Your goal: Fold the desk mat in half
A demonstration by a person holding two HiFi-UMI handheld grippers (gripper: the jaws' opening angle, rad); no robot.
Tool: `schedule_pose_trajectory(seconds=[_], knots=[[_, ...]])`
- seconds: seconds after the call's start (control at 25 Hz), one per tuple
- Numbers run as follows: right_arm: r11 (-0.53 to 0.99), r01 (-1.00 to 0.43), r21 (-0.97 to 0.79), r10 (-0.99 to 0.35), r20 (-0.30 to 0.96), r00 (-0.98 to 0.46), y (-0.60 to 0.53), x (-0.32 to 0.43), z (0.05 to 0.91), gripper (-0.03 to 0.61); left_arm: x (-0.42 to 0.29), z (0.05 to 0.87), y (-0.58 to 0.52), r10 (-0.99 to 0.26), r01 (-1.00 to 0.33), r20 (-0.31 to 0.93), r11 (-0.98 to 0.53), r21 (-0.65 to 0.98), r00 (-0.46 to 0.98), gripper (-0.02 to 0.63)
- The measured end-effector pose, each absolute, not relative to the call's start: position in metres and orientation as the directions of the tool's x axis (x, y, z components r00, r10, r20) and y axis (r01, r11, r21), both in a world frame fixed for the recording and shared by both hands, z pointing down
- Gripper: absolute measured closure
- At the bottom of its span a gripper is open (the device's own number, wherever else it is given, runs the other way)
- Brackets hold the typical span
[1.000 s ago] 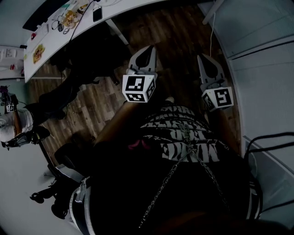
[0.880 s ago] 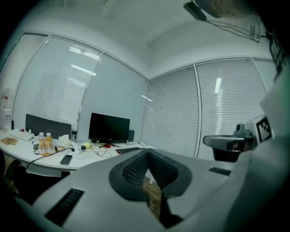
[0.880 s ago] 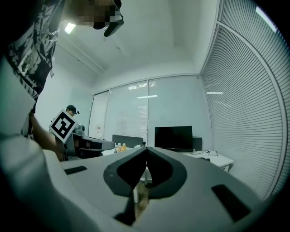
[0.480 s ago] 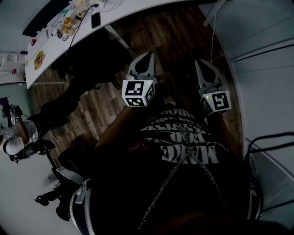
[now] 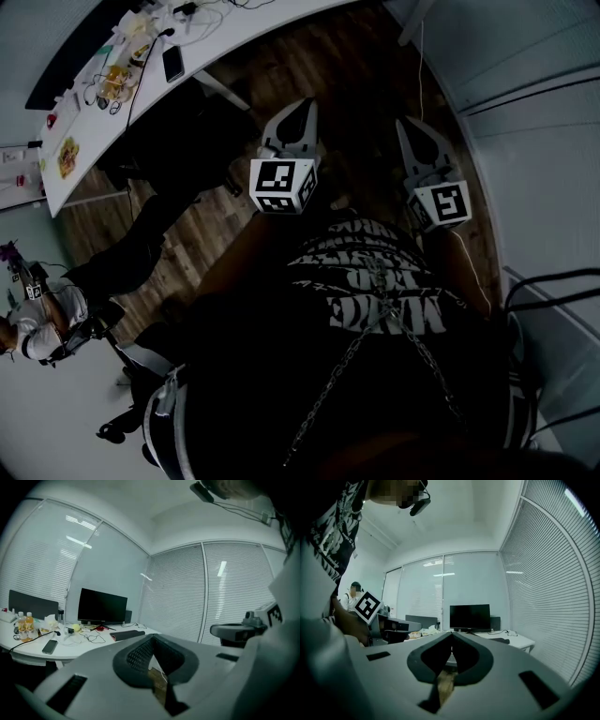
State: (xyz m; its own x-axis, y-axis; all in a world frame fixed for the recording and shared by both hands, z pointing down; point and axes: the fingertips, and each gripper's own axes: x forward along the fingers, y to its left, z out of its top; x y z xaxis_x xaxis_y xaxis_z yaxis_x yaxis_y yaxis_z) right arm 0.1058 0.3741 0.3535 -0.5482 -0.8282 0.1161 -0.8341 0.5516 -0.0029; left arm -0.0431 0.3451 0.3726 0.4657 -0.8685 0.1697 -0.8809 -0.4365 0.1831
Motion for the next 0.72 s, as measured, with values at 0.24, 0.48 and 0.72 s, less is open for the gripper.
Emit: schedule_pose_trajectory(seconds=[0.24,0.48,0.72], knots=[[0.566,-0.824,-0.024,-0.816,0.126,-0.564,0.342,0.088,0.363,0.578,-0.053,0.38,0.315,-0.868,-0.884,0.178,-0.437,0.168,0.463,0.607],[0.566,-0.825,0.016,-0.82,0.115,-0.56,0.312,0.069,0.353,0.578,-0.068,0.371,0.284,-0.867,-0.876,0.152,-0.449,0.176,0.475,0.607],[0.548,-0.837,0.018,-0.831,0.125,-0.542,0.289,0.048,0.35,0.578,-0.085,0.366,0.259,-0.86,-0.867,0.139,-0.465,0.18,0.491,0.607]])
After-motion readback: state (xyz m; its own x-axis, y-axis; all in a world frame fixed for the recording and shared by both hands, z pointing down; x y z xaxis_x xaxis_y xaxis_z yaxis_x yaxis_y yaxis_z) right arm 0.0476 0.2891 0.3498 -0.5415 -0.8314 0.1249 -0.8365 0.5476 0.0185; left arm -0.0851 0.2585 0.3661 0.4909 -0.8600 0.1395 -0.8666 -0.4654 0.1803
